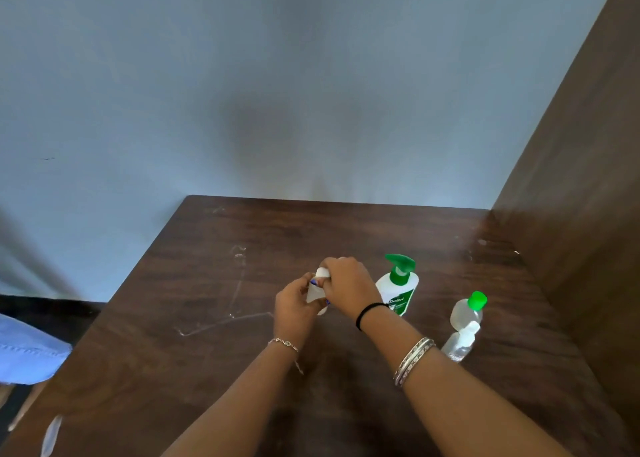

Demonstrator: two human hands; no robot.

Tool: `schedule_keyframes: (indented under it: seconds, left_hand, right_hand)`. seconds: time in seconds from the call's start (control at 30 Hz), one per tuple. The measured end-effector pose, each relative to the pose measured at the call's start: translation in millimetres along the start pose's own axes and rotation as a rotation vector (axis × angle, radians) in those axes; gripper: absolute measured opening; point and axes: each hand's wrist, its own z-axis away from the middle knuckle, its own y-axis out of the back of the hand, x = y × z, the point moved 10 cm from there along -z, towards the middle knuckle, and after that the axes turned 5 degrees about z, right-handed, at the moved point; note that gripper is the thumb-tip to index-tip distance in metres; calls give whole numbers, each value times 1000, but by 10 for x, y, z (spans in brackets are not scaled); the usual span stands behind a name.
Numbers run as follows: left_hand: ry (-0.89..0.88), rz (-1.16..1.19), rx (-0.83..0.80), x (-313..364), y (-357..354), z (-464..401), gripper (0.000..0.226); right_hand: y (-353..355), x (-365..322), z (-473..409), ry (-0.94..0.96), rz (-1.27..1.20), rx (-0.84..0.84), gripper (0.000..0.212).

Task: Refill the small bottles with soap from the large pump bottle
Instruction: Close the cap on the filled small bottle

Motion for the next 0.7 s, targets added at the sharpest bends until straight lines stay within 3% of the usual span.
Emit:
schedule_keyframes:
  seconds: [0.23, 0.43, 0.7]
  left_hand:
    - [108, 98, 120, -518, 196, 101, 32]
    - [183, 74, 194, -765, 572, 43, 52]
    - [194, 65, 156, -836, 670, -4, 51]
  right_hand:
    - [-506, -164, -43, -40, -148, -59, 27]
    - [-685, -519, -214, 43, -278, -127, 25]
    - [-792, -658, -293, 80, -326, -167, 23]
